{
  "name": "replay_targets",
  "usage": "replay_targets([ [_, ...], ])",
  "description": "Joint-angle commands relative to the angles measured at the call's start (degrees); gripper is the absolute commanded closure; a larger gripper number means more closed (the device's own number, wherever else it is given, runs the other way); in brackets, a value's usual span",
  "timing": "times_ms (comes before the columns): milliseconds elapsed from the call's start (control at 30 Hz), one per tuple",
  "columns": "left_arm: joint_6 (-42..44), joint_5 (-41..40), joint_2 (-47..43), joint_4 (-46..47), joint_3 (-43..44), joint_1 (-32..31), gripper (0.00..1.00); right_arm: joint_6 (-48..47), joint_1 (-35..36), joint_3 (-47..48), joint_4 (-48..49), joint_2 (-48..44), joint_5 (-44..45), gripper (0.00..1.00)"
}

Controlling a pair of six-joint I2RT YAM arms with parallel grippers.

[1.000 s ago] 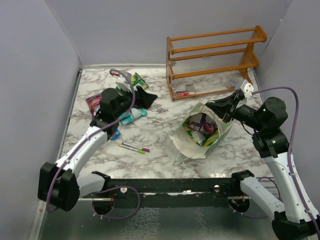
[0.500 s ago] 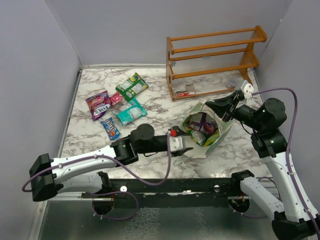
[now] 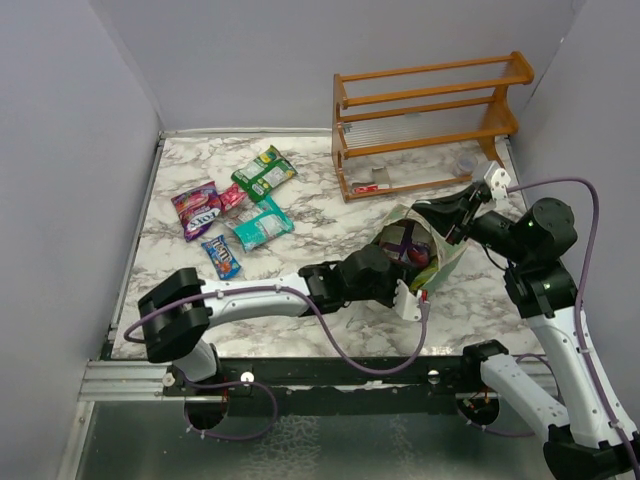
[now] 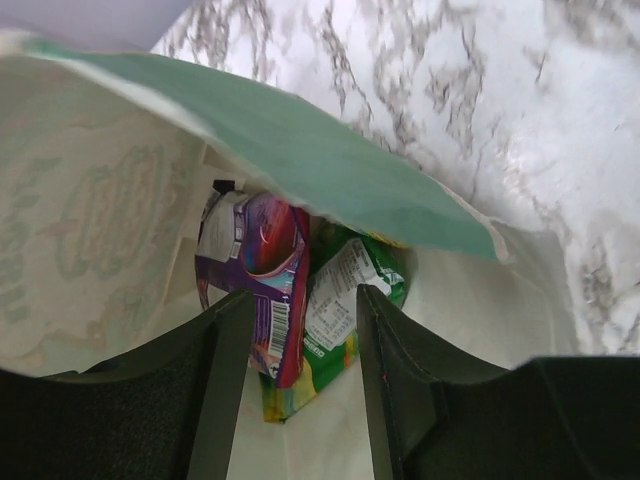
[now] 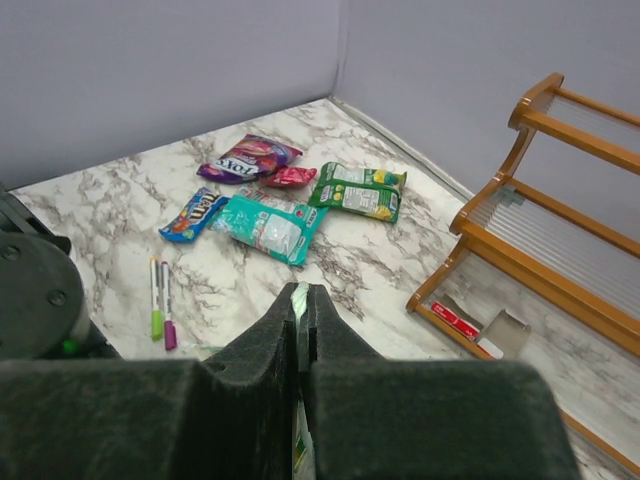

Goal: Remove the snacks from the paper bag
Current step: Take out the snack from the paper bag.

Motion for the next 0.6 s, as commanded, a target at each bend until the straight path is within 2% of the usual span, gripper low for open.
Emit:
replay_targets([
  [0, 8.17, -5.32, 5.25, -0.71, 3.62, -0.29, 0.52, 0.08, 0.21, 2.85, 1.95, -0.85, -2.25, 0.98],
  [133, 9.15, -6.34, 9.05, -0.78, 5.61, 1.21, 0.54, 0.19, 0.21, 2.84, 1.94, -0.85, -2.78, 0.98],
  [333, 8.3, -3.29, 10.71, 2.62, 3.88, 4.2, 0.53, 0.44, 0.21, 3.14, 2.14, -1.05, -3.02, 0.98],
  [567, 8.06, -1.55, 14.21, 2.65, 5.85, 7.04, 0.47, 0.51, 0.21, 3.42, 2.18, -1.04, -3.74, 0.98],
])
